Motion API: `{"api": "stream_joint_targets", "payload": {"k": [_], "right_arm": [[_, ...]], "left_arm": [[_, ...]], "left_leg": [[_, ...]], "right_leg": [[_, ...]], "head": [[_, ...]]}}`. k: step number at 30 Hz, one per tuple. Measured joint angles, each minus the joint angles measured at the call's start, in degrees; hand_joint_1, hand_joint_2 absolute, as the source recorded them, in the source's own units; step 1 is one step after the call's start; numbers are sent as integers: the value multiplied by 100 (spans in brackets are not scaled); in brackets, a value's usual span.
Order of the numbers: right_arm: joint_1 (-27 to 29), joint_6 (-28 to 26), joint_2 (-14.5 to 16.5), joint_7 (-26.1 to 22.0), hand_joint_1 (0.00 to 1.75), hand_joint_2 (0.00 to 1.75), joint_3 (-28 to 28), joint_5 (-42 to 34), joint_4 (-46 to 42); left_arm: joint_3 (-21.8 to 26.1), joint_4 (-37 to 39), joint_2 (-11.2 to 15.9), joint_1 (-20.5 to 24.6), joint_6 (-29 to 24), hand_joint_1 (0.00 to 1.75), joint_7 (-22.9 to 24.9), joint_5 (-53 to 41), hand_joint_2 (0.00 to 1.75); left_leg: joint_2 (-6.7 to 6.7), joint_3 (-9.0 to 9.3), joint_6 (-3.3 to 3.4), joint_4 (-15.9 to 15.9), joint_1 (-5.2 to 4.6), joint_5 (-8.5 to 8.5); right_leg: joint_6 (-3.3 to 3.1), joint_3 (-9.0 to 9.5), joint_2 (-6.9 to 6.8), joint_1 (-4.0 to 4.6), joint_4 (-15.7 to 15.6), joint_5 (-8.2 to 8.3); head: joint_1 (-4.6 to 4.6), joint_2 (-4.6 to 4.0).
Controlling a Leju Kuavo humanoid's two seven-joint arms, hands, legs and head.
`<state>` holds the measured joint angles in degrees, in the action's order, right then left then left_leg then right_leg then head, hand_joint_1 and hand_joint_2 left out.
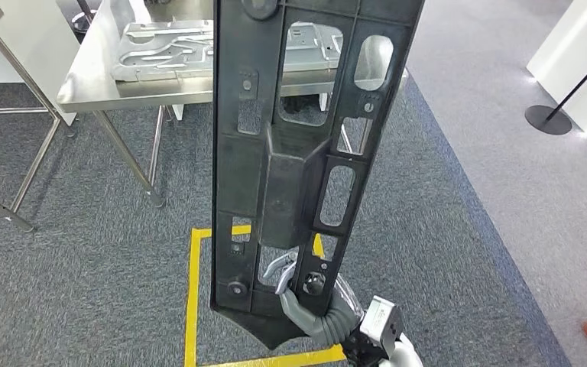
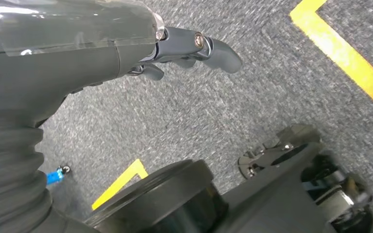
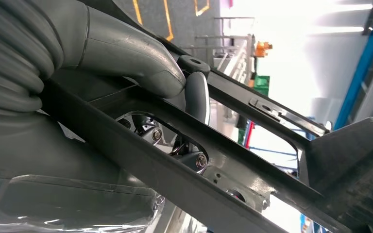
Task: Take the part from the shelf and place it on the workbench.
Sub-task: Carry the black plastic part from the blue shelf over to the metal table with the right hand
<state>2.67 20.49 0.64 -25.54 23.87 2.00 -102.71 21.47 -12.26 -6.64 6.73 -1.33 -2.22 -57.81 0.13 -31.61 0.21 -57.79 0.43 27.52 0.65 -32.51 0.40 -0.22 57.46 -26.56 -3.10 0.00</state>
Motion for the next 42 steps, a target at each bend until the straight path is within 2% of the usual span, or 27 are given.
{"api": "stream_joint_targets", "payload": {"k": [3, 4, 6, 7, 8, 9, 10, 11, 13, 14, 17, 19, 20, 22, 23, 24, 25, 27, 28, 29, 33, 35, 37, 38, 39, 40, 42], "right_arm": [[1, -7, -2, 0, 175, 175, -14, 9, -30], [3, -10, -3, -1, 175, 175, -20, 10, -45], [19, -15, -8, -1, 175, 175, -35, 11, -64], [38, -19, -11, -1, 175, 175, -40, 12, -67], [57, -23, -15, 0, 175, 175, -44, 12, -68], [73, -29, -19, 1, 175, 175, -46, 12, -68], [84, -36, -21, 1, 175, 175, -50, 12, -72], [89, -44, -23, 1, 175, 175, -53, 13, -82], [90, -57, -26, 1, 175, 175, -57, 14, -111], [94, -64, -28, 0, 175, 175, -58, 14, -127], [117, -85, -33, 1, 175, 175, -68, 14, -159], [127, -90, -33, 1, 175, 175, -75, 14, -181], [132, -89, -33, 0, 175, 175, -78, 14, -189], [143, -85, -32, 1, 175, 175, -80, 14, -195], [151, -84, -32, 2, 175, 175, -81, 14, -195], [160, -84, -32, 3, 175, 175, -81, 14, -195], [165, -84, -32, 4, 175, 175, -82, 14, -195], [171, -85, -32, 4, 175, 175, -83, 14, -196], [171, -86, -32, 3, 175, 175, -84, 15, -198], [173, -87, -32, 3, 175, 175, -84, 16, -204], [177, -89, -34, 9, 175, 175, -86, 19, -227], [174, -89, -34, 8, 175, 175, -85, 18, -239], [182, -89, -36, 8, 175, 175, -85, 18, -247], [190, -89, -37, 8, 175, 175, -85, 19, -247], [197, -89, -39, 8, 175, 175, -86, 19, -247], [202, -89, -40, 9, 175, 175, -86, 19, -247], [203, -89, -40, 9, 175, 175, -86, 19, -252]], "left_arm": [[1, 0, -8, -10, -2, 0, -16, 1, 175], [1, 0, -11, -9, -3, 0, -20, 1, 175], [0, 0, -13, -17, -3, 0, -26, -1, 175], [1, 0, -13, -25, -3, 0, -29, -1, 175], [1, 0, -13, -32, -3, 0, -33, -2, 175], [1, 0, -13, -38, -3, 0, -37, -3, 175], [1, 0, -14, -40, -3, 0, -40, -5, 175], [0, 0, -17, -43, -3, 0, -43, -8, 175], [-1, 0, -27, -47, -3, 0, -47, -14, 175], [-1, 0, -31, -47, -3, 0, -51, -17, 175], [-1, -2, -33, -39, -4, 0, -61, -25, 175], [-1, -5, -31, -35, -4, 0, -68, -28, 175], [0, -6, -30, -39, -3, 0, -72, -27, 175], [2, -6, -26, -33, -3, 0, -86, -19, 175], [3, -7, -24, -26, -3, 0, -90, -15, 175], [4, -7, -22, -19, -3, 0, -94, -12, 175], [3, -7, -22, -16, -3, 0, -92, -13, 175], [2, -5, -21, -33, -2, 0, -85, -19, 175], [2, -4, -20, -40, -2, 0, -82, -25, 175], [2, -3, -20, -47, -1, 0, -80, -28, 175], [2, -3, -26, -52, -3, 0, -86, -31, 175], [1, -3, -30, -51, -2, 0, -86, -35, 175], [0, -2, -31, -58, -1, 0, -86, -38, 175], [1, -2, -31, -64, -1, 0, -86, -38, 175], [1, -2, -31, -69, -1, 0, -86, -38, 175], [1, -2, -31, -74, -1, 0, -86, -38, 175], [-1, -2, -33, -85, -1, 0, -86, -39, 175]], "left_leg": [[-15, 10, 107, 30, 19, -26], [-14, 25, 138, 48, 28, -32], [-5, 34, 177, 52, 21, -19], [-4, 38, 186, 51, 14, -11], [-6, 47, 192, 51, 8, 0], [-11, 65, 190, 50, 3, 13], [-18, 93, 184, 50, 0, 30], [-25, 128, 174, 50, -3, 53], [-29, 170, 129, 48, -22, 101], [-29, 178, 101, 48, -26, 122], [-21, 212, 11, 56, -22, 176], [-19, 131, -40, -201, -21, 335], [-20, -21, -62, -518, -12, 488], [-20, -460, -101, -1323, -3, 799], [-19, -625, -116, -1578, 3, 833], [-19, -689, -124, -1623, 10, 745], [-18, -634, -127, -1423, 19, 540], [-16, -332, -103, -665, 28, 68], [-18, -191, -70, -332, 20, -54], [-21, -111, -31, -136, 10, -90], [-52, -33, 123, -3, 10, -27], [-51, 35, 178, 27, 23, -7], [-46, 67, 210, 28, 14, 31], [-47, 87, 215, 27, 9, 54], [-51, 118, 214, 27, 6, 82], [-57, 165, 208, 27, 3, 116], [-63, 279, 186, 31, 3, 197]], "right_leg": [[101, -53, -6, -14, 131, -94], [128, -155, -8, -21, 355, -219], [163, -547, -11, -33, 1119, -558], [172, -753, -12, -38, 1482, -669], [173, -882, -12, -41, 1678, -675], [165, -896, -12, -42, 1646, -566], [146, -786, -12, -42, 1371, -360], [114, -592, -13, -36, 939, -118], [47, -257, -25, -2, 237, 135], [17, -181, -27, 17, 74, 152], [-55, -132, -17, 17, -4, 103], [-110, -54, -23, -22, -67, 90], [-132, -16, -30, -30, -84, 77], [-157, 30, -38, -28, -84, 30], [-157, 58, -38, -27, -82, 4], [-153, 93, -35, -27, -81, -26], [-145, 139, -26, -29, -77, -60], [-107, 239, -3, -26, -64, -144], [-76, 266, 9, -19, -51, -181], [-42, 276, 14, -12, -46, -206], [88, 239, 6, -11, 93, -239], [126, -6, -5, -25, 548, -443], [155, -483, -10, -33, 1313, -737], [161, -700, -11, -36, 1604, -804], [158, -828, -11, -37, 1709, -759], [142, -836, -11, -36, 1580, -589], [88, -575, -16, -20, 812, -50]], "head": [[1, 0], [1, 0], [2, 0], [2, 0], [2, 0], [2, 0], [2, 0], [2, 0], [2, 0], [2, 0], [1, 0], [-1, 0], [-1, 0], [-1, 0], [-1, 0], [-1, 0], [-2, 0], [-1, 0], [-1, 0], [-1, 0], [1, 0], [1, 0], [0, 0], [0, 0], [0, 0], [0, 0], [1, 0]]}}
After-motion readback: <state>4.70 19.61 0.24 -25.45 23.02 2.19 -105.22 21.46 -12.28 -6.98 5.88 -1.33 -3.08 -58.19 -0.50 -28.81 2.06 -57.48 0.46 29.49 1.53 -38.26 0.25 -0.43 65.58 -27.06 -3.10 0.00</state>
